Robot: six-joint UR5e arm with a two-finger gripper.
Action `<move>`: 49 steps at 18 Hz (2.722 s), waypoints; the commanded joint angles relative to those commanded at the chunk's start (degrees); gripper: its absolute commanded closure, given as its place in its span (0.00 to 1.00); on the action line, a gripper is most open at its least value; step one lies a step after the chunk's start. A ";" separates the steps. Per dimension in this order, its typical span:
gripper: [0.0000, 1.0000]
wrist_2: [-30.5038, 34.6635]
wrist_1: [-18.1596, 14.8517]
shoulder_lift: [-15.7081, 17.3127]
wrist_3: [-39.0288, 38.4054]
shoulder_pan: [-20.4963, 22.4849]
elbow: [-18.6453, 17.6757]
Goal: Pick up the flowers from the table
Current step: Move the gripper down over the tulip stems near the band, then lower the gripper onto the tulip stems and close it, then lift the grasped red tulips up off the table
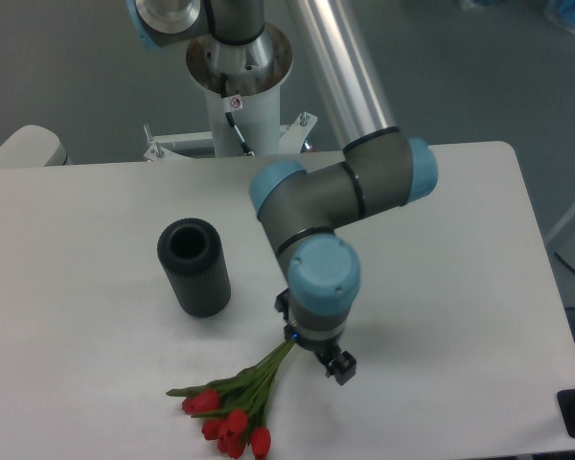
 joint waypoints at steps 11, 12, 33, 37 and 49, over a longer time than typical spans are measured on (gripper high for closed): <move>0.00 0.97 2.29 -2.29 -7.23 -2.64 -1.76; 0.00 0.97 2.29 -2.29 -7.31 -2.64 -1.85; 0.66 4.13 4.84 -4.14 -11.53 -4.75 -1.85; 0.73 3.96 4.41 -2.56 -10.40 -4.14 -1.85; 0.75 3.08 3.70 2.54 -4.68 1.39 -0.53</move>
